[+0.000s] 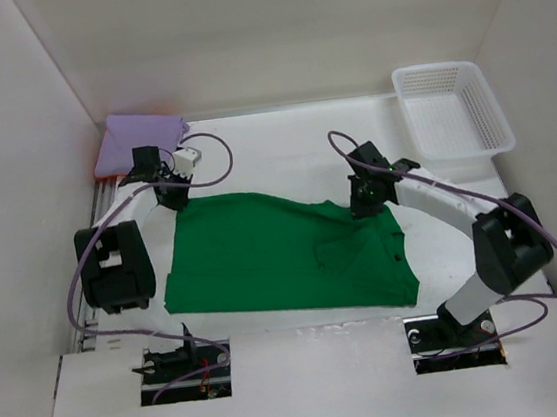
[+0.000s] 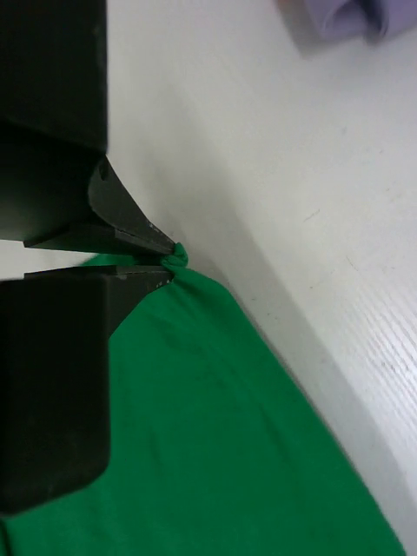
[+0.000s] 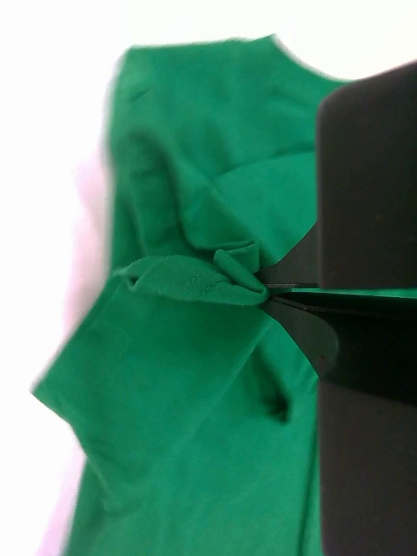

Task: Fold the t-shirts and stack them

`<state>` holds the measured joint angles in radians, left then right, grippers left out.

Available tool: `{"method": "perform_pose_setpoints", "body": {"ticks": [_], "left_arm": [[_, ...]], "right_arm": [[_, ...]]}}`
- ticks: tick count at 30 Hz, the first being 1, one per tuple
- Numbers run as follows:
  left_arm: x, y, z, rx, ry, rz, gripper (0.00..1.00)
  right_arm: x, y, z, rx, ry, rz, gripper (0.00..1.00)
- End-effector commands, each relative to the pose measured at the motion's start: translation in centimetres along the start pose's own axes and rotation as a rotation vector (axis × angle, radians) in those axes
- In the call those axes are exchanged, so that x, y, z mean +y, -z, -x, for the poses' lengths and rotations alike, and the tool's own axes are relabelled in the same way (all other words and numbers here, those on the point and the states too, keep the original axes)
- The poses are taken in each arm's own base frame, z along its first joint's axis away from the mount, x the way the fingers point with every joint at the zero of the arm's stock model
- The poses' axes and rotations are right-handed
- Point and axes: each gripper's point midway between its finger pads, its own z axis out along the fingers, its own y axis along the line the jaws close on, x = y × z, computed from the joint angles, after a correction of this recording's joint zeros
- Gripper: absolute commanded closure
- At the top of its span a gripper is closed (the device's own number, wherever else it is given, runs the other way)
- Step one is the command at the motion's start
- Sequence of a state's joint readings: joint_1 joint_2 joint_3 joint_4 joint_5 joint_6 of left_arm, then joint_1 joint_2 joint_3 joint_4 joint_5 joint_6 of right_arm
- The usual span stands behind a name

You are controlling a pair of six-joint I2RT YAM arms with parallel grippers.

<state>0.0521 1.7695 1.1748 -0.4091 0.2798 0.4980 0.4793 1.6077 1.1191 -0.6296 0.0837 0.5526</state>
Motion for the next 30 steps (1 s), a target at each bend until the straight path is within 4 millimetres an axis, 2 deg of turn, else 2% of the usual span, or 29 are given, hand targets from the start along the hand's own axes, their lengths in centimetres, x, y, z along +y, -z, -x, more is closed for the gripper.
{"method": "perform_pose_setpoints", "body": {"ticks": [1,6,8,12,17,22,24,27,28,30], "left_arm": [[1.0,4.3,2.2,-0.108,-0.211,0.040,1.00],[-1.1,5.3,-2.4,0.007,-0.276,-0.046,1.00],[-1.9,5.3,-4.2,0.052,-0.281,-0.077,1.00],[-2.7,4.8,-6.7,0.114,-0.292,-0.113,1.00],[-3.0,4.6,-8.1,0.163,-0.309,-0.110,0.99],[-2.6,5.2,-8.0,0.179,-0.336,-0.102,0.96],[-2.8,5.2,-8.5,0.202,-0.356,-0.116,0.93],[-3.8,5.3,-9.9,0.253,-0.400,-0.152,0.81],[-3.9,5.4,-10.1,0.262,-0.403,-0.153,0.74],[-3.6,6.0,-9.9,0.269,-0.402,-0.144,0.69]], "right_arm": [[-1.7,2.0,-1.2,-0.043,-0.037,-0.038,1.00],[-4.6,2.7,-5.1,0.007,-0.086,-0.103,1.00],[-4.5,2.3,-6.5,0.027,-0.090,-0.102,1.00],[-3.8,1.4,-7.3,0.043,-0.094,-0.092,1.00],[-3.6,0.8,-7.7,0.050,-0.091,-0.092,1.00],[-4.1,1.0,-8.2,0.041,-0.109,-0.093,1.00],[-4.1,1.0,-8.5,0.046,-0.108,-0.085,0.98],[-3.8,1.1,-8.8,0.062,-0.100,-0.066,0.79],[-3.7,1.3,-9.1,0.070,-0.099,-0.060,0.76],[-3.6,2.2,-9.2,0.065,-0.100,-0.038,0.72]]}}
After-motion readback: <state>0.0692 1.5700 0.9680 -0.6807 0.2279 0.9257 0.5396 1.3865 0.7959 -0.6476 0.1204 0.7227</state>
